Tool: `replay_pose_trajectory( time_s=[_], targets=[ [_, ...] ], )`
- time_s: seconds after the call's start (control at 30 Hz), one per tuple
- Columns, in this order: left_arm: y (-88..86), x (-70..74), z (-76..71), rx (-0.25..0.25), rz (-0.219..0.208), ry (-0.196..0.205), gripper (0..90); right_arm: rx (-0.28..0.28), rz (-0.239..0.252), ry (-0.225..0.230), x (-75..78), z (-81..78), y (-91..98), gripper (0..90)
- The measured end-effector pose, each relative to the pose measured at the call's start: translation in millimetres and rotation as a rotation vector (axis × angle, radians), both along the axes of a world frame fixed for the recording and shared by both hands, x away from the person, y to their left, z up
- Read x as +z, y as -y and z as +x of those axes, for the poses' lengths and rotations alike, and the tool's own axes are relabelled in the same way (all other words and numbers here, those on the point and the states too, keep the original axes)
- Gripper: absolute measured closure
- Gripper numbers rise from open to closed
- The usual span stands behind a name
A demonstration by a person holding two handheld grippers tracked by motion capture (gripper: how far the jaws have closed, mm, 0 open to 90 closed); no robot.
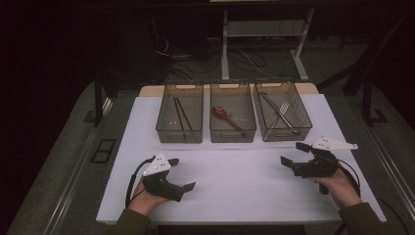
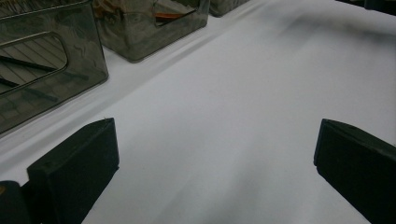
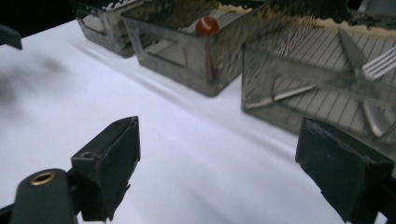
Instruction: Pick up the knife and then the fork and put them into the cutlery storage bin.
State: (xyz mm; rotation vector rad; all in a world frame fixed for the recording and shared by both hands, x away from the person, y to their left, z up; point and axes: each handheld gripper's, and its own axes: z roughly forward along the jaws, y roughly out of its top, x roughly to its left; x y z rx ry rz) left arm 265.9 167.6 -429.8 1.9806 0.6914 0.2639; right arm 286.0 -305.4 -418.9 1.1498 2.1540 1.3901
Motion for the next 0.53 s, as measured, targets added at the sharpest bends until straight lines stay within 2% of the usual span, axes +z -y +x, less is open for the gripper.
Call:
replay_pose_trajectory(
  time_s=[0.13, 0.27, 0.4, 0.53],
  targets=[
    [-0.2, -0.3, -0.1, 0.002, -0.004, 0.003, 0.0, 0.0, 0.007, -0.007, -7.9, -10.2, -0.9, 13.3],
    [-0.5, -0.6, 0.1, 0.001, -0.001, 0.004, 0.0, 0.012, -0.021, -0.021, -15.2, -16.4, -2.8, 13.3],
    [-0.6, -0.7, 0.2, -0.001, 0.002, 0.005, 0.0, 0.031, -0.029, -0.043, -22.8, -20.1, -5.2, 13.3],
    [-0.5, -1.1, 0.4, 0.002, 0.004, 0.001, 0.0, 0.039, -0.052, -0.052, -25.7, -20.1, -6.9, 13.3]
  ],
)
